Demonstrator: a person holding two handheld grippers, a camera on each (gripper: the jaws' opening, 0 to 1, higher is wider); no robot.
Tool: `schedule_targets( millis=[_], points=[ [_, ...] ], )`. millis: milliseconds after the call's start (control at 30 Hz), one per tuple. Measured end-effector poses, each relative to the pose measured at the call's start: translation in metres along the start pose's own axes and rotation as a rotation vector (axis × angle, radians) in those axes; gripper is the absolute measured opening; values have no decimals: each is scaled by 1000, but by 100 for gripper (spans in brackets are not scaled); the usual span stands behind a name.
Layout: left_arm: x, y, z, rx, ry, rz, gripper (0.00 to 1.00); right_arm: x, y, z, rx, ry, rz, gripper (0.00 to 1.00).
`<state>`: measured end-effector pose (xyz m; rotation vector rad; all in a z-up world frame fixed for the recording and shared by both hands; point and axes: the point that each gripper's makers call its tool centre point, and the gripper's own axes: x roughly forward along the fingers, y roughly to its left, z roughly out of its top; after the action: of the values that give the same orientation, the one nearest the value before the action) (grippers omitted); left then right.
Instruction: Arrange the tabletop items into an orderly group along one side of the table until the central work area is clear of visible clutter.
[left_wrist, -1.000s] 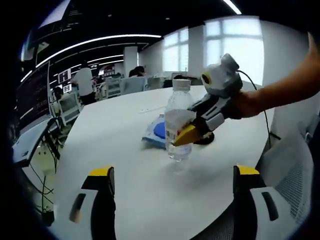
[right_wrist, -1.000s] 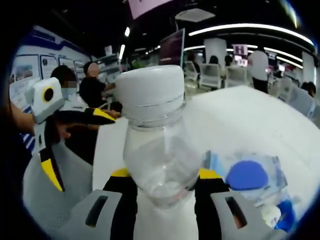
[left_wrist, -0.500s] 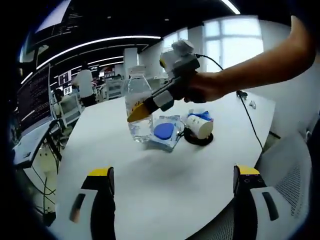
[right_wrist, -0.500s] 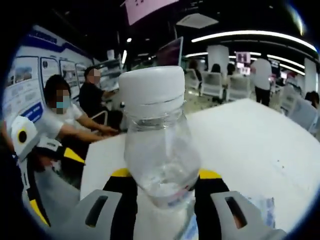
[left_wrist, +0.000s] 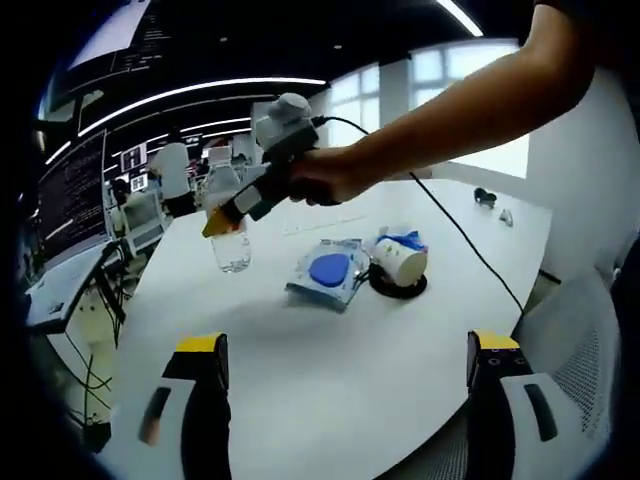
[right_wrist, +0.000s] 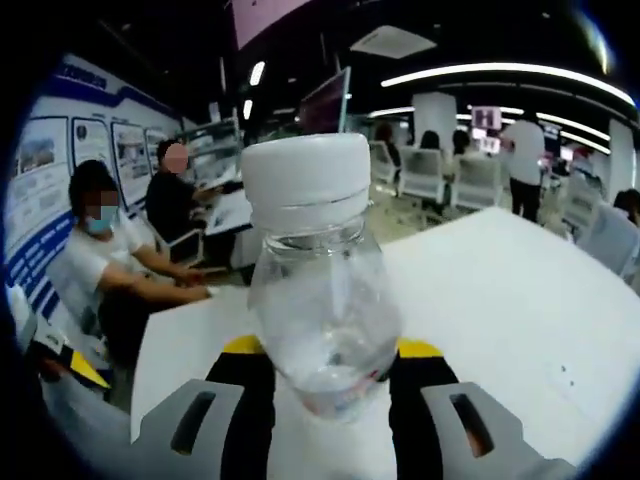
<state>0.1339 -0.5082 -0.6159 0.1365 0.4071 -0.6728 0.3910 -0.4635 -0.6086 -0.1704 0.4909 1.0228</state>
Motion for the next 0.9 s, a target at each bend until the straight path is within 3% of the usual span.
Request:
schedule_targets(
  millis=[333,567,767,900],
  points=[
    [0,6,-2,-9,5,24,100,49,-18,5,19,1,-7,41],
    [0,9,-5,-22,14,35,100,84,-31,-7,29,7,6,41],
    [1,11,-8,-32,27,41,100,103,-41,-19,19,40,3,41],
    [1,13,-9,-35,34,50,100,104,-49,-22,34,36,-10,41]
  ],
)
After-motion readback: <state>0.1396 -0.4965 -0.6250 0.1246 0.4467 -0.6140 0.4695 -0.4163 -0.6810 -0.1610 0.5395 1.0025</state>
